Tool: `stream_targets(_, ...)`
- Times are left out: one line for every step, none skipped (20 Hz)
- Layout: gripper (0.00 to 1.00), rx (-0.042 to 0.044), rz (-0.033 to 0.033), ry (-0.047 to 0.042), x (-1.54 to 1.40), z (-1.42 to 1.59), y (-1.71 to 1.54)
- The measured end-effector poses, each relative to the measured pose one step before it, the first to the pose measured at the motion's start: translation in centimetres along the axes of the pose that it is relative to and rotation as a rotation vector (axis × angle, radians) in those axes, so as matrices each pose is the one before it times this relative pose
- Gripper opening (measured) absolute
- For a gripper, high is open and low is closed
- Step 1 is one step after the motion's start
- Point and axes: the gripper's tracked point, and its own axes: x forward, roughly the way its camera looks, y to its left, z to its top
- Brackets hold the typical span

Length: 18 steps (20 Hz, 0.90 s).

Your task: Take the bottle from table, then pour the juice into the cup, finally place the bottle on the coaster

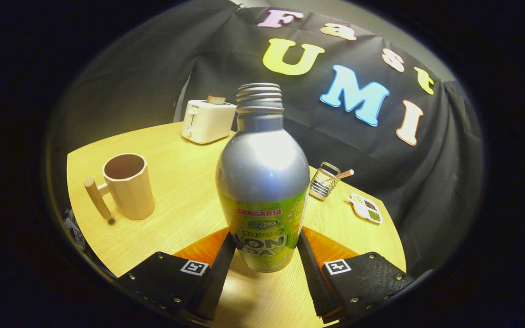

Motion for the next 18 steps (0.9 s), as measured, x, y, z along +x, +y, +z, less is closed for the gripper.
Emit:
stream_targets(0.78, -0.02294, 0.00354, 0.00413, -0.063, 0.194, 0.324)
stream_targets(0.78, -0.02372, 0.00449, 0.00200, -0.049, 0.307, 0.311)
stream_targets(0.78, -0.02509, 0.00231, 0.00128, -0.142, 0.210, 0.235)
stream_targets(0.78, -0.02767, 0.00087, 0.00264, -0.024, 0.250, 0.262)
stream_targets(0.78, -0.02722, -0.00084, 0.00074, 0.011, 0.318, 0.157)
stream_targets(0.78, -0.02569, 0.00016, 0.00042, -0.006, 0.214, 0.227)
stream_targets(0.78, -0.02471, 0.00395, 0.00218, -0.050, 0.319, 0.327)
stream_targets(0.78, -0.01699, 0.00534, 0.00237, 0.107, 0.056, 0.442)
stream_targets(0.78, -0.01989, 0.00135, 0.00134, -0.006, 0.326, 0.252)
stream_targets(0.78, -0.02031, 0.00206, 0.00408, 0.017, 0.259, 0.267)
stream_targets(0.78, -0.01974, 0.00424, 0.00530, 0.036, 0.097, 0.548)
stream_targets(0.78, -0.02112, 0.00270, 0.00450, 0.091, 0.177, 0.364)
stream_targets(0.78, -0.02256, 0.00405, 0.00535, 0.124, 0.275, 0.304)
stream_targets(0.78, -0.02341, 0.00910, 0.01246, 0.122, 0.040, 0.499)
stream_targets(0.78, -0.02140, 0.00668, 0.01234, 0.066, 0.032, 0.248)
stream_targets(0.78, -0.02552, 0.00428, 0.00896, 0.092, 0.157, 0.157)
stream_targets(0.78, -0.02721, 0.00449, 0.01215, 0.235, 0.096, 0.152)
stream_targets(0.78, -0.02525, 0.00268, 0.01222, 0.002, 0.108, 0.102)
